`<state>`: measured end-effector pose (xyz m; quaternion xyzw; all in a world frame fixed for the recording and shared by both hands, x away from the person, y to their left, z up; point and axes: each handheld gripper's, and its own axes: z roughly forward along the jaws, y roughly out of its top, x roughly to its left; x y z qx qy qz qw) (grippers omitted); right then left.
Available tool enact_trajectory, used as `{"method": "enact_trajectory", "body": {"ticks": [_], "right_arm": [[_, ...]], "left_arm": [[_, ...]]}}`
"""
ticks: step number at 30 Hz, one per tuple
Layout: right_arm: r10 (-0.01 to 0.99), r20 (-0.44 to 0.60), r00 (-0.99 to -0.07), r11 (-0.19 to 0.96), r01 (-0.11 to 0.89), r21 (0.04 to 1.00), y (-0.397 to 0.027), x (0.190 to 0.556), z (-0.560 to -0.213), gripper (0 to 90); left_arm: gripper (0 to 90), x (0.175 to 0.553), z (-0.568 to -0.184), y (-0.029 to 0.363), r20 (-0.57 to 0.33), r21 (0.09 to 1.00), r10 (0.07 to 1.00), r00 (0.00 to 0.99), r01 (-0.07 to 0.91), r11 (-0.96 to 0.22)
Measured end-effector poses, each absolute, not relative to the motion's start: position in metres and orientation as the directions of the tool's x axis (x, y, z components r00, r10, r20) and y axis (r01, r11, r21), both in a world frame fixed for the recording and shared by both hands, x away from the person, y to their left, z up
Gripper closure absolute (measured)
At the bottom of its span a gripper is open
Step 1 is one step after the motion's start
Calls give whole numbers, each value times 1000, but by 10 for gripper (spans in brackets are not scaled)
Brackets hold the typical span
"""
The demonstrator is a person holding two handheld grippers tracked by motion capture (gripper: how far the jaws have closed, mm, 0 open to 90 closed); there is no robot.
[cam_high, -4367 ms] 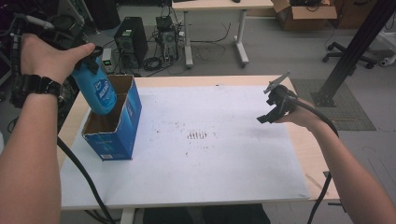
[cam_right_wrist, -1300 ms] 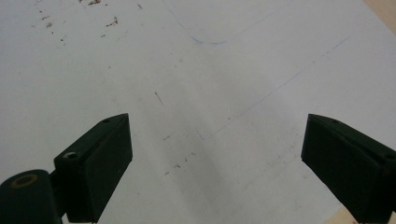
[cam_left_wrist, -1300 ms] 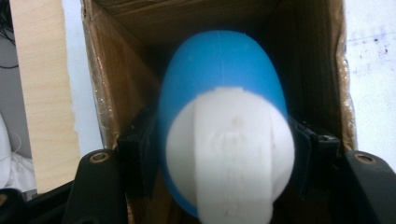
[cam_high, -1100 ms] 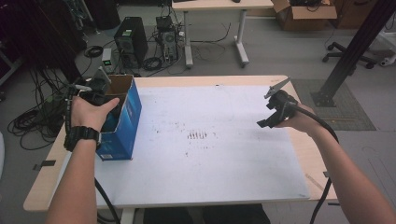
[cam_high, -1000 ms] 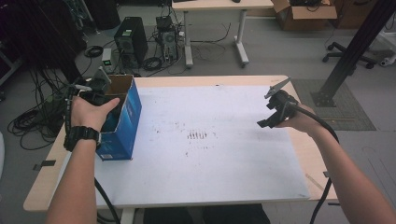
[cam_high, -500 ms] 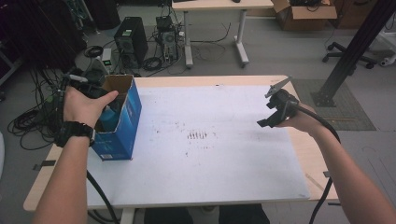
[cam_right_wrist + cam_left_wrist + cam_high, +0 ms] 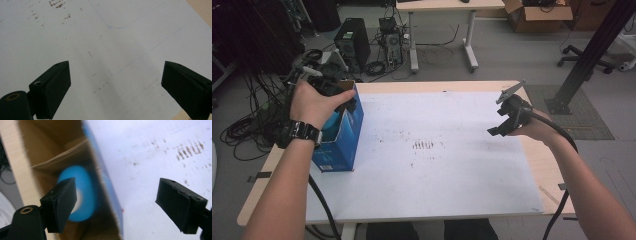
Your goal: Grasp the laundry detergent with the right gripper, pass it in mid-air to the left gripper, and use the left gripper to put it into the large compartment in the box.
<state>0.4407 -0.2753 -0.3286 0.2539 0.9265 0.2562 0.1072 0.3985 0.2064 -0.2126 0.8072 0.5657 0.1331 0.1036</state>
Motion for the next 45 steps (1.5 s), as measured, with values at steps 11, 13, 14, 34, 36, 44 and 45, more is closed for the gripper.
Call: {"method": "enact_trajectory", "body": {"ticks": [11, 13, 14, 34, 36, 44, 45], "right_arm": [[503, -72, -861, 758, 400, 516, -271, 437, -326, 87], [502, -73, -862, 760, 399, 513, -271, 438, -326, 87], [502, -73, -862, 761, 399, 512, -271, 438, -325, 87], [495, -69, -866, 763, 395, 512, -269, 437, -325, 86], [494, -69, -867, 764, 395, 511, -269, 437, -326, 86], [493, -67, -867, 764, 395, 511, -269, 437, -325, 86], [494, -68, -867, 764, 395, 510, -269, 437, -325, 86]], "left_arm": [[102, 404, -236, 154, 84, 303, 852, 517, 801, -516], [93, 404, -238, 146, 82, 301, 833, 548, 783, -544], [85, 404, -239, 141, 86, 302, 820, 565, 770, -562], [48, 404, -251, 109, 47, 285, 732, 679, 694, -662], [47, 404, -250, 110, 44, 287, 732, 680, 693, -661], [47, 403, -250, 109, 38, 288, 730, 682, 693, -661], [46, 403, -250, 109, 37, 288, 729, 683, 691, -663]]}}
